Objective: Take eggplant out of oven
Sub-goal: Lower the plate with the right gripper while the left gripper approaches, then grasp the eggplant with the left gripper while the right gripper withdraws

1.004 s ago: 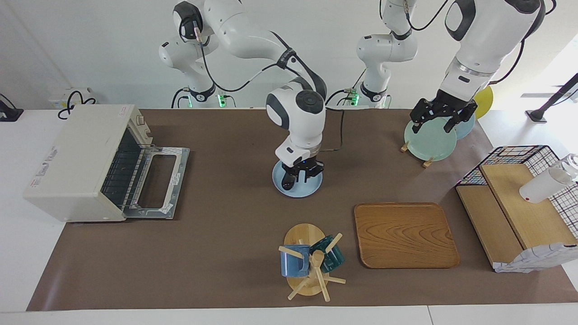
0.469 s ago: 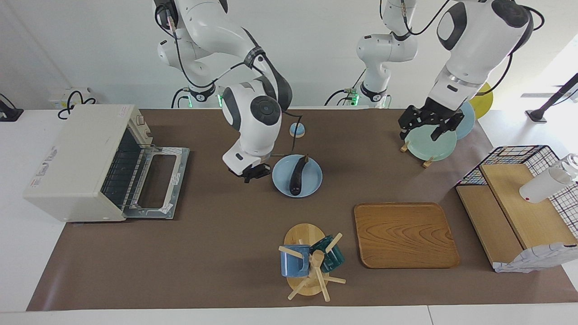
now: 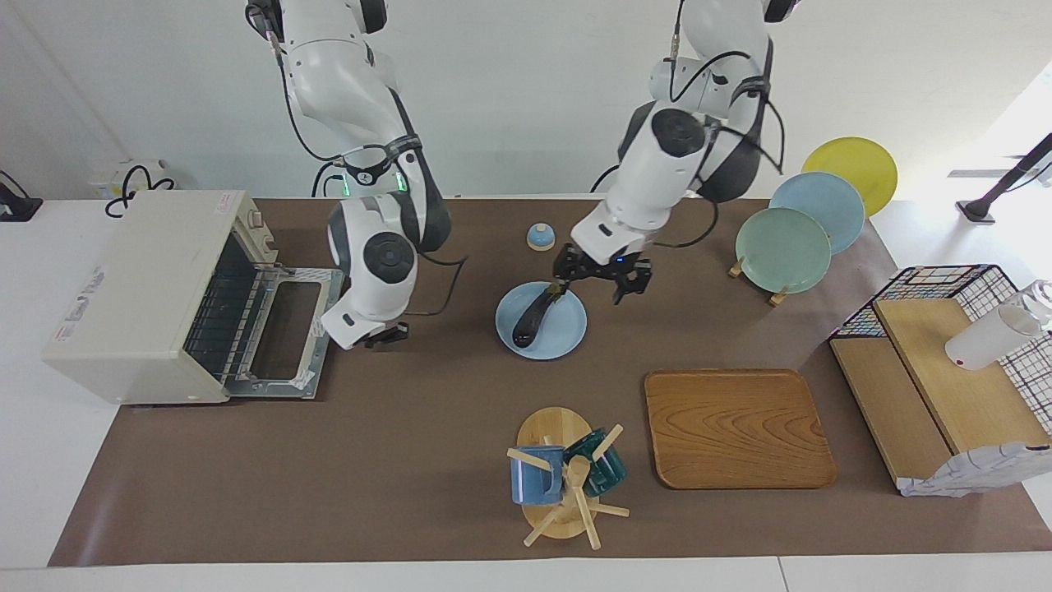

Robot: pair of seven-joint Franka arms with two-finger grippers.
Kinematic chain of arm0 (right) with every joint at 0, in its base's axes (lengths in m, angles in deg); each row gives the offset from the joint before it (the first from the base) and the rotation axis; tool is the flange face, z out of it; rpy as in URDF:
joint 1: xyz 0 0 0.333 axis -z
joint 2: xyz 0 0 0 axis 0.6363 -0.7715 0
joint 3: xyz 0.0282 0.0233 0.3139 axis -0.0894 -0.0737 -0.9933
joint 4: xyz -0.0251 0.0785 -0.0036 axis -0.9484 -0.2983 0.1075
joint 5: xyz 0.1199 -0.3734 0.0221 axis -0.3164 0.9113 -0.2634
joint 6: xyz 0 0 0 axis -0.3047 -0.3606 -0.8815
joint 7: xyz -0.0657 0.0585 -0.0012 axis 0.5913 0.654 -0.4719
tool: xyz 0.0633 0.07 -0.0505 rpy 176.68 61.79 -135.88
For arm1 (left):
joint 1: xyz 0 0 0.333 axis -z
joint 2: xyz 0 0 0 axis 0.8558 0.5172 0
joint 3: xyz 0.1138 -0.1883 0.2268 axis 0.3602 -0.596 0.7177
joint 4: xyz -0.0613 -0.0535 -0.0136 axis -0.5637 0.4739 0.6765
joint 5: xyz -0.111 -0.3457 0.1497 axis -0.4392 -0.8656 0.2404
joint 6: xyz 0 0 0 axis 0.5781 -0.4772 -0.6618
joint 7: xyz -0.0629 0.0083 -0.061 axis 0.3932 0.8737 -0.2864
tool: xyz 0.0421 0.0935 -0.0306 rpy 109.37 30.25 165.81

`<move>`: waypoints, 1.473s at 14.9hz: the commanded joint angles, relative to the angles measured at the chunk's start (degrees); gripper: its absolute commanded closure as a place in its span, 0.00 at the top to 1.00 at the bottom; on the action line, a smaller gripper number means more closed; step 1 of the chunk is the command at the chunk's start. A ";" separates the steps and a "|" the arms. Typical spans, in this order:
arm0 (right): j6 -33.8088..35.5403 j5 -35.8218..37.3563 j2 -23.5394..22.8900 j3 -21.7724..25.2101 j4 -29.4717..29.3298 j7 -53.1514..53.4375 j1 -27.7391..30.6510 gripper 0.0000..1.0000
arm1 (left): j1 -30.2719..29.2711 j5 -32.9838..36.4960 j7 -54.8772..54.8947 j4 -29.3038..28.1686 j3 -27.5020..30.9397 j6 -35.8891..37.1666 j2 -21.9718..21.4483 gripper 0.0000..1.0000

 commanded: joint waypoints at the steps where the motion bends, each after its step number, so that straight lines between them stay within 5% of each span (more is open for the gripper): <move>1: -1.26 1.41 2.00 -0.66 2.97 -0.02 0.04 0.00 | 1.72 -0.53 3.71 -1.11 1.21 -3.78 2.56 1.00; 8: 10.14 8.62 3.48 -0.75 -5.10 -13.88 1.52 0.00 | 2.52 -0.27 4.15 -5.77 1.21 -9.50 3.36 1.00; 19: 21.49 -2.02 16.66 -0.84 -7.67 -27.88 9.53 0.00 | 3.57 -0.27 4.15 -8.15 1.21 -11.53 3.36 1.00; 22: 23.34 -2.46 18.69 -0.75 -7.67 -30.42 11.63 0.00 | 3.39 -0.27 4.15 -8.06 1.21 -11.36 3.36 0.75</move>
